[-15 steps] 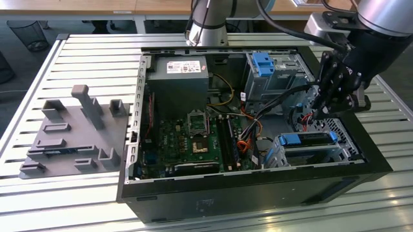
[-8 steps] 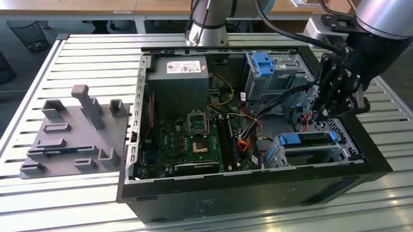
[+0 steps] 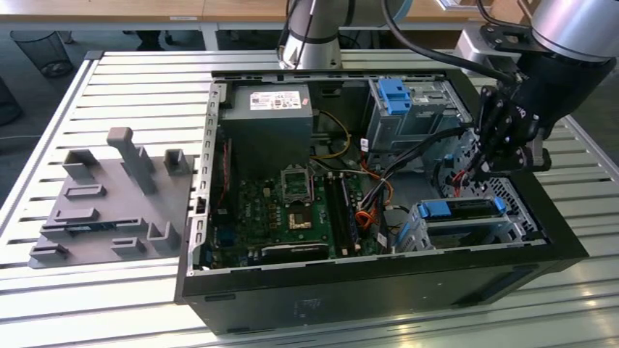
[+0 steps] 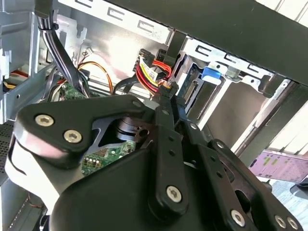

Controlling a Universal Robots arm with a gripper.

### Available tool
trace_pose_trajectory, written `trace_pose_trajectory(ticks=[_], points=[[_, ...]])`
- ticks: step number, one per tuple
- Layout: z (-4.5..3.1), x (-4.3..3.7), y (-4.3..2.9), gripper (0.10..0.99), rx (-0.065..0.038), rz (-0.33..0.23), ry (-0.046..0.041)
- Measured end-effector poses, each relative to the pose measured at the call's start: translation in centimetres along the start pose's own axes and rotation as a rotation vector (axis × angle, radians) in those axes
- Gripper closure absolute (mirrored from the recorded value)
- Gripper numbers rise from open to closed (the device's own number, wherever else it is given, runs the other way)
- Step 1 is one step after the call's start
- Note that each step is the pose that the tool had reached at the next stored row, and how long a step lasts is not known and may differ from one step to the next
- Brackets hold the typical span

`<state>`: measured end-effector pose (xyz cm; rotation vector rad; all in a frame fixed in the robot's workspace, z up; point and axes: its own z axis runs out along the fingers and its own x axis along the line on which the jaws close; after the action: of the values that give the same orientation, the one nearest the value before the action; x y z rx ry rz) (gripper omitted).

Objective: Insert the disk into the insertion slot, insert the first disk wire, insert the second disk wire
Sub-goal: 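Insert the first disk wire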

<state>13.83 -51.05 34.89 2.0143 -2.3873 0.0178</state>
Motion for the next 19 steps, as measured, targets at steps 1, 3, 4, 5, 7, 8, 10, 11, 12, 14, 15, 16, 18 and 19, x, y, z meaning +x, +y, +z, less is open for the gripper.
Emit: trace_pose_trajectory(ticks=[1,3,4,5,7,8,10,11,12,14,15,16,18,19], points=[[0.0,0.0,0.0,0.922,0.0,-0.014,0.0001],[0.02,-0.01,-0.01,0.922,0.001,-0.05,0.0001],[0.03,-0.01,-0.01,0.922,0.001,-0.068,0.0001],[0.04,-0.01,-0.01,0.922,0.002,-0.086,0.0001],[0.06,0.01,-0.01,0.922,0.002,-0.117,0.0],[0.07,0.05,-0.01,0.922,0.003,-0.124,0.0],[0.06,0.17,-0.01,0.922,0.004,-0.131,0.0002],[0.07,0.37,0.0,0.922,0.006,-0.136,-0.0001],[0.08,0.52,0.0,0.922,0.007,-0.139,-0.0003],[0.09,0.75,0.01,0.922,0.01,-0.144,-0.0004],[0.1,0.84,0.02,0.922,0.011,-0.146,-0.0005],[0.1,0.9,0.02,0.922,0.011,-0.148,-0.0006],[0.13,0.98,0.13,0.922,0.012,-0.152,-0.0007],[0.17,1.03,0.17,0.922,0.012,-0.152,-0.0008]])
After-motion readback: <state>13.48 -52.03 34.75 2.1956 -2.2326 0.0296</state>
